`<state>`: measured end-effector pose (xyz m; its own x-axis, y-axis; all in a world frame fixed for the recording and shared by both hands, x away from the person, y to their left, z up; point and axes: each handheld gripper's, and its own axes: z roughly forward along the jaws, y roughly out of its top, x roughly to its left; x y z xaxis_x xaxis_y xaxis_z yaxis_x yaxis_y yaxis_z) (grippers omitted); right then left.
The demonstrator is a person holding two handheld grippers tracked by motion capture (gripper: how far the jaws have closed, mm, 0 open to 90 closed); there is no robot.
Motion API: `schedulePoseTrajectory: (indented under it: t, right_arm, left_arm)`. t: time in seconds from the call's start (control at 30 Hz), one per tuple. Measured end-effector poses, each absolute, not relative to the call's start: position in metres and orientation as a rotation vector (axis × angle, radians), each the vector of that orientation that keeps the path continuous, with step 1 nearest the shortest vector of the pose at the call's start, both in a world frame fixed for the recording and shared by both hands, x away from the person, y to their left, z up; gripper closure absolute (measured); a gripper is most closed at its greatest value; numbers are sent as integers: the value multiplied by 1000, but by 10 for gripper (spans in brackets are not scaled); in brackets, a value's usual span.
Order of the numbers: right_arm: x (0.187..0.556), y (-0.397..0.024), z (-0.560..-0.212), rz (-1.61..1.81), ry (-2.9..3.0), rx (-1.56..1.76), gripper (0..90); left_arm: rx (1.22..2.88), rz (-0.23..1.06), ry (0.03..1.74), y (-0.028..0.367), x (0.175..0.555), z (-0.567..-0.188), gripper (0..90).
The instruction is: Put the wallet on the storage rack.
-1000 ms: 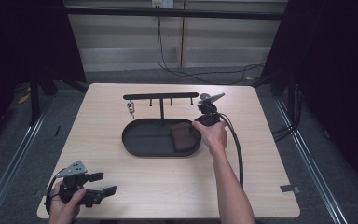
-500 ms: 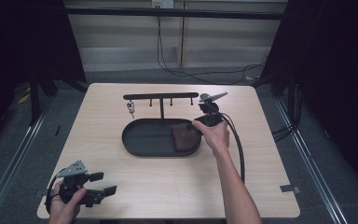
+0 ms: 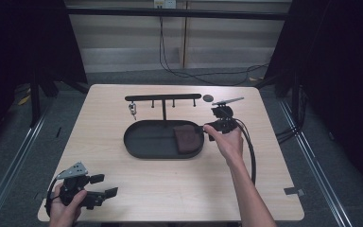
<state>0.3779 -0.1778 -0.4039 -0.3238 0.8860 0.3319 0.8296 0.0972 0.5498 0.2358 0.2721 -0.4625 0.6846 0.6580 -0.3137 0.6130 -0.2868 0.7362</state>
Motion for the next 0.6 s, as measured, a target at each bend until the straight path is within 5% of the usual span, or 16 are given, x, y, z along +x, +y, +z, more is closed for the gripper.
schedulePoseTrajectory:
  t: [0.6]
  right_arm:
    - [314, -212, -417, 1108, 2184, 1723, 234]
  left_arm:
    - [1976, 64, 1000, 274, 237, -462, 168]
